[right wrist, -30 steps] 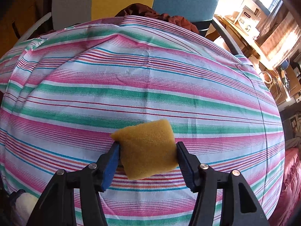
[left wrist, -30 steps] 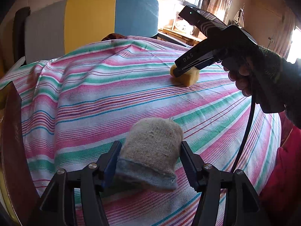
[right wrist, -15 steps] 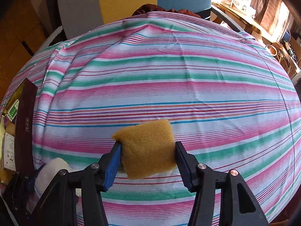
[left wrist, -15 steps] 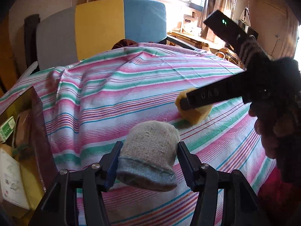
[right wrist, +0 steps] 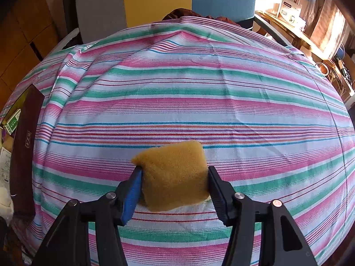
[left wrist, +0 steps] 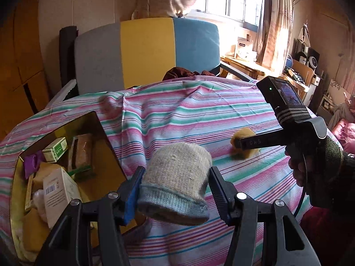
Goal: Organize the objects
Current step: 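Grasp the yellow sponge with the right tool while the left tool holds the sock, then lower the grey sock into the gold tray and open the left tool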
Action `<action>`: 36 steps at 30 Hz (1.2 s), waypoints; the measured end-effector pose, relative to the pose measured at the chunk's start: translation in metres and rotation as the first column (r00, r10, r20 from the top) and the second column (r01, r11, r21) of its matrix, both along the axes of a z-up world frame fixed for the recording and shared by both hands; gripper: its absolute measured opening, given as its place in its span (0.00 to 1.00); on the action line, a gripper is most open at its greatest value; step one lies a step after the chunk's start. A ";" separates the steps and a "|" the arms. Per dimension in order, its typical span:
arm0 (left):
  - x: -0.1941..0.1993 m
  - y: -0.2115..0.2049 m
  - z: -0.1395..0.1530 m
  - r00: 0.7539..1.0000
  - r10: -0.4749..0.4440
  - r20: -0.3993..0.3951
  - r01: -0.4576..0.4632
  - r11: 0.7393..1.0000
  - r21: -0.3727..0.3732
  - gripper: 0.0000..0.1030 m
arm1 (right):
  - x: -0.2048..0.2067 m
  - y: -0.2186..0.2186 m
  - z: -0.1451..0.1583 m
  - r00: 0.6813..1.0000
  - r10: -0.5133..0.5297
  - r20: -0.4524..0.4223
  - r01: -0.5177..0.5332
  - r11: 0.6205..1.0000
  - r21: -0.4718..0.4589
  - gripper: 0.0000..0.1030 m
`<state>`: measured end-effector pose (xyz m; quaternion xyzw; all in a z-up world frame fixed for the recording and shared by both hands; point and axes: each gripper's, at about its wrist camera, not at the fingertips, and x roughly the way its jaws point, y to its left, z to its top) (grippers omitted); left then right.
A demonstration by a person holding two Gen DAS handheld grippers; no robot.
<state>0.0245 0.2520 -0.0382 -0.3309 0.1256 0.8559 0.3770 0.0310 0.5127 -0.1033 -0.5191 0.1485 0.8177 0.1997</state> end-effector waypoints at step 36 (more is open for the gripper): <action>-0.102 -0.169 0.004 0.892 0.323 0.317 -0.379 0.916 0.133 0.57 | -0.004 -0.013 -0.005 0.997 0.063 0.052 -0.069 0.991 0.115 0.56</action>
